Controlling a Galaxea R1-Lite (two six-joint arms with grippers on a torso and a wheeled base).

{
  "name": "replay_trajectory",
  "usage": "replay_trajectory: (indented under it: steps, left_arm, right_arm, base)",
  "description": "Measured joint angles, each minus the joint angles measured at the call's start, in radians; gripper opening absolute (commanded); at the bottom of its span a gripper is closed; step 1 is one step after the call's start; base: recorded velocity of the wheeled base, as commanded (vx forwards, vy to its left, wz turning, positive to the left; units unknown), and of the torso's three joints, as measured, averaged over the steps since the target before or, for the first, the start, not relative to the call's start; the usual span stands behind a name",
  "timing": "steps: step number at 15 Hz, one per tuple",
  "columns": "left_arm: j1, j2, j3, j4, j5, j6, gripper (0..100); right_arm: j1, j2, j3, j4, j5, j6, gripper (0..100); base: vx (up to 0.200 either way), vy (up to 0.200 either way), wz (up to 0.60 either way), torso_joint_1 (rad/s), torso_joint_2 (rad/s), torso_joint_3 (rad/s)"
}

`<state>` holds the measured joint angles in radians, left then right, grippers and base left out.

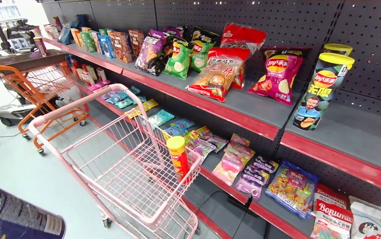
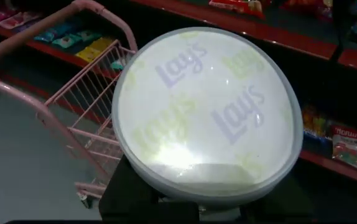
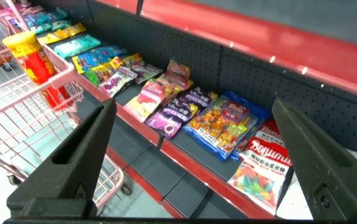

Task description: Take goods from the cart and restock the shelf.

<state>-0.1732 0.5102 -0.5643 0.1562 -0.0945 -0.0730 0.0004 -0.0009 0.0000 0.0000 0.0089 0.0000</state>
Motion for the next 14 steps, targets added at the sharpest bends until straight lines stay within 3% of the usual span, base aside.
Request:
replay_trajectory:
  steps: [2, 7, 12, 14]
  left_arm:
    - [0.0, -0.061, 0.02, 0.035, 0.038, 0.013, 0]
    - [-0.002, -0.108, 0.027, 0.038, 0.046, 0.065, 0]
    - [-0.003, -0.123, 0.043, 0.033, 0.038, 0.071, 0]
    - [-0.002, -0.138, 0.06, 0.035, 0.07, 0.071, 0]
  right_arm:
    - [0.0, 0.0, 0.0, 0.0, 0.0, 0.0, 100]
    - [0.0, 0.0, -0.001, 0.0, -0.005, 0.0, 100]
    - [0.0, 0.0, -0.002, 0.0, -0.005, 0.001, 100]
    - [0.0, 0.0, -0.002, 0.0, -0.005, 0.002, 100]
  base:
    - [0.0, 0.0, 0.0, 0.203, -0.5, -0.305]
    - [0.0, 0.0, -0.6, 0.118, -0.27, -0.159]
    - [0.0, 0.0, -0.6, 0.008, -0.01, -0.005]
    - [0.0, 0.0, -0.6, 0.002, 0.0, 0.0]
